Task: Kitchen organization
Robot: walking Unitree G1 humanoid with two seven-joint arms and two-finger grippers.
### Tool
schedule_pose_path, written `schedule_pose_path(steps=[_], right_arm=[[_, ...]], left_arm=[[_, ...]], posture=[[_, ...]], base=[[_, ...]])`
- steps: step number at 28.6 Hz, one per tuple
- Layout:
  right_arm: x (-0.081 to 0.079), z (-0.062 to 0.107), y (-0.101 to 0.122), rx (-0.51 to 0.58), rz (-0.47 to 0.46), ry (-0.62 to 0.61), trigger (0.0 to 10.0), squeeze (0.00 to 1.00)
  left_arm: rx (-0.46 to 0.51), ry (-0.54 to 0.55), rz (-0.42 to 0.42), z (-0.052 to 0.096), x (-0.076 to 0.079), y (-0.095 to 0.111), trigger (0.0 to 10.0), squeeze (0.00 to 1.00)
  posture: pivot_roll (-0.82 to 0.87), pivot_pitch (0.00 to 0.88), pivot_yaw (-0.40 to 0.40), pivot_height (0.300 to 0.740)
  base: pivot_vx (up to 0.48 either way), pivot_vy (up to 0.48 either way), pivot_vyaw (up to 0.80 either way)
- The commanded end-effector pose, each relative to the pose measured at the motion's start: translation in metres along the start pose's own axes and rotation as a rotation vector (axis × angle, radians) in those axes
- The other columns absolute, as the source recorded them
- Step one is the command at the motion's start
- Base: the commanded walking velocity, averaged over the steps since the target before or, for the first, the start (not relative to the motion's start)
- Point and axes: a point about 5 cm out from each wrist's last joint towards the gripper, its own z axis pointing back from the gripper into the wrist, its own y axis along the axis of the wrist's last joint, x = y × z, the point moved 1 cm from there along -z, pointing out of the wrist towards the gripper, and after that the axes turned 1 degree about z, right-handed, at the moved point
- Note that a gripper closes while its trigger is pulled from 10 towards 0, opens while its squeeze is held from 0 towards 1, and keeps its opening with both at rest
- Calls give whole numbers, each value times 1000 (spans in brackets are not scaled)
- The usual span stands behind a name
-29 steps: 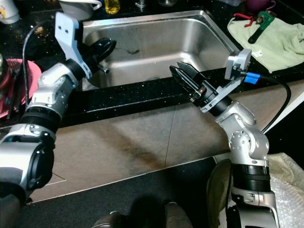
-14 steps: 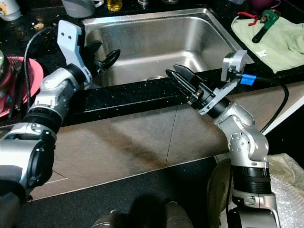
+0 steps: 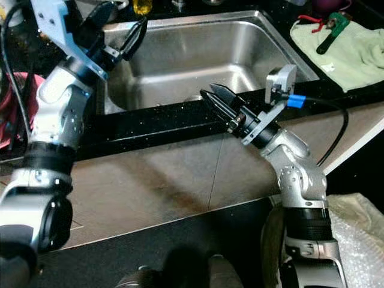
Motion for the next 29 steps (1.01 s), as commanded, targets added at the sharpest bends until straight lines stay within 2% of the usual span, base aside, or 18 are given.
schedule_pose_path(steps=[1, 6, 10, 13, 18, 21, 23, 29], right_arm=[[0, -4, -5, -3, -2, 2, 10000, 0], [3, -5, -6, 3, 4, -21, 10000, 0], [4, -6, -6, 11, 3, -22, 10000, 0], [4, -6, -6, 18, 0, -20, 10000, 0], [1, -8, -8, 5, 1, 3, 10000, 0], [-5, -8, -8, 5, 19, 59, 10000, 0], [-9, -7, -7, 8, 19, 95, 10000, 0], [-10, -8, -8, 0, 24, 103, 10000, 0]], left_arm=[[0, 26, -12, 5, 7, 3, 10000, 0], [-36, 100, -78, 18, 15, 7, 10000, 0], [-65, 92, -113, 23, 26, 18, 10000, 0], [-74, 96, -123, 24, 28, 21, 10000, 0], [-138, 128, -156, 31, 22, 30, 10000, 0], [-262, 145, -200, 42, 18, 23, 10000, 0], [-309, 176, -178, 48, 13, 21, 10000, 0], [-340, 222, -195, 55, 5, 27, 10000, 0]], posture=[[-12, 145, -13, 740], [-5, 144, -10, 740], [2, 143, -13, 740], [2, 143, -13, 740], [14, 141, -17, 740], [19, 142, -21, 740], [21, 143, -24, 740], [25, 143, -28, 740]], base=[[0, 0, 0], [0, 0, 349], [0, 0, 750], [0, 0, 675], [0, 0, 0], [0, 0, 460], [0, 0, 769], [0, 0, 765]])
